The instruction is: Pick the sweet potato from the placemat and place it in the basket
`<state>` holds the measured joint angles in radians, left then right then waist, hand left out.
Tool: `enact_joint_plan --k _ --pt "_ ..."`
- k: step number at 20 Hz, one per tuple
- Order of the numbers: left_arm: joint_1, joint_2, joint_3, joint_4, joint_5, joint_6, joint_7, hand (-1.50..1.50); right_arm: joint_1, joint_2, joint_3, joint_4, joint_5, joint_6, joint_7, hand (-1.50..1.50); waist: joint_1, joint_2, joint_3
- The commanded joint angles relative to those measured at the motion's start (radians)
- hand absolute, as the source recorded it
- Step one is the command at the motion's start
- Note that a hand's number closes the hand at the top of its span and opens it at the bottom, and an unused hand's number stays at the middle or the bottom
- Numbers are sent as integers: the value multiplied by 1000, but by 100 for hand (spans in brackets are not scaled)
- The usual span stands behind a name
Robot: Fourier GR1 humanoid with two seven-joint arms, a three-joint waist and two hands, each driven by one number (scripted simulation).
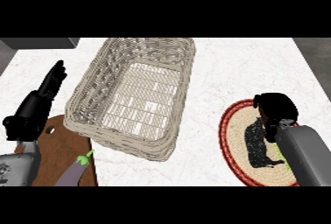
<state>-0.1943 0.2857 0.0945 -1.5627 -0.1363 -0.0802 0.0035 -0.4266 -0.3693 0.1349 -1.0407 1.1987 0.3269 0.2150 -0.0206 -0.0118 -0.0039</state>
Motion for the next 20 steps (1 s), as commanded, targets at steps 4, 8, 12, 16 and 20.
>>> enact_joint_plan --k 4,8,12,16,20 --pt "26 -13 5 14 11 -8 -21 0 84 83 -119 -252 -61 -187 136 150 -2 5 3" --pt "-9 21 25 1 15 -19 22 0 13 145 -190 -430 -159 -275 126 150 -8 -2 4" --pt "-7 -1 3 -3 -3 -5 9 0 -54 204 -252 -590 -342 -261 69 150 -9 -2 4" --pt "25 3 12 14 5 -19 -31 0 -119 211 -282 -768 -451 -164 137 150 2 2 3" --pt "25 23 27 -16 30 -50 -3 0 -317 245 -233 -836 -473 -28 354 150 25 5 2"
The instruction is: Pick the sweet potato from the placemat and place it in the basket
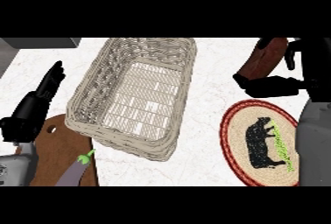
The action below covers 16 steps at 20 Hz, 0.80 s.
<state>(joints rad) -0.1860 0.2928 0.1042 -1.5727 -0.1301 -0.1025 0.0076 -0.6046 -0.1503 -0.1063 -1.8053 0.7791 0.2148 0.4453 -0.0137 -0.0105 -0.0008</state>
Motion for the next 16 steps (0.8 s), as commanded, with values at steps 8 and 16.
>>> enact_joint_plan --k 8,16 --pt "15 -15 -22 -35 -20 -9 1 0 -456 123 55 58 -103 158 384 150 25 8 0" --pt "-73 -7 -4 29 0 -34 9 0 -718 150 141 400 -133 -13 504 150 36 13 -1"
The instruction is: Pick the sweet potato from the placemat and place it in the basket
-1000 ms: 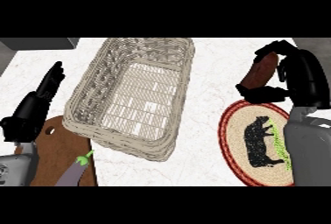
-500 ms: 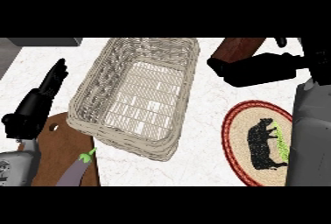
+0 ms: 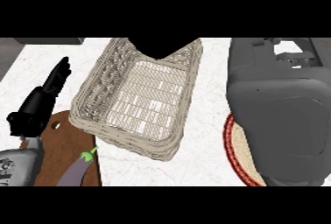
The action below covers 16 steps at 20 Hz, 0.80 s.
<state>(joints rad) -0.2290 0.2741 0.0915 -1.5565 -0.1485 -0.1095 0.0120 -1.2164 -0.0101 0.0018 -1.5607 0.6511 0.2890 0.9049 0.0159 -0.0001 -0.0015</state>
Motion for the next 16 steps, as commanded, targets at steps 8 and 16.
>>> enact_joint_plan --k 8,16 --pt "15 -11 -2 -3 -11 -2 -23 0 -190 10 140 392 -155 -137 102 150 16 2 0" --pt "46 -20 1 12 -20 3 -45 0 -221 -22 184 525 -101 38 129 150 -5 1 0"
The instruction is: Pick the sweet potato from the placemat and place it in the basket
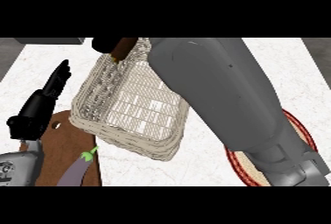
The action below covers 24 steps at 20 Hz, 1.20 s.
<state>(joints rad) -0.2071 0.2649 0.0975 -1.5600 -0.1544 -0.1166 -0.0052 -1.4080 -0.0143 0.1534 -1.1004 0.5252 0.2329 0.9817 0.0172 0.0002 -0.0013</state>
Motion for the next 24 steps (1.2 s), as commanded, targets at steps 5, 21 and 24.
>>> enact_joint_plan --k 5,21,24 --pt "21 -10 8 -2 5 1 -16 0 -16 -51 82 102 60 158 -28 150 -8 0 1" --pt "33 -7 16 -25 -20 9 -28 0 51 14 -102 31 -42 -170 -88 -150 -8 0 2" --pt "-2 -12 13 -25 -9 2 26 0 60 -12 -137 1 5 -315 -56 -150 -16 -2 2"
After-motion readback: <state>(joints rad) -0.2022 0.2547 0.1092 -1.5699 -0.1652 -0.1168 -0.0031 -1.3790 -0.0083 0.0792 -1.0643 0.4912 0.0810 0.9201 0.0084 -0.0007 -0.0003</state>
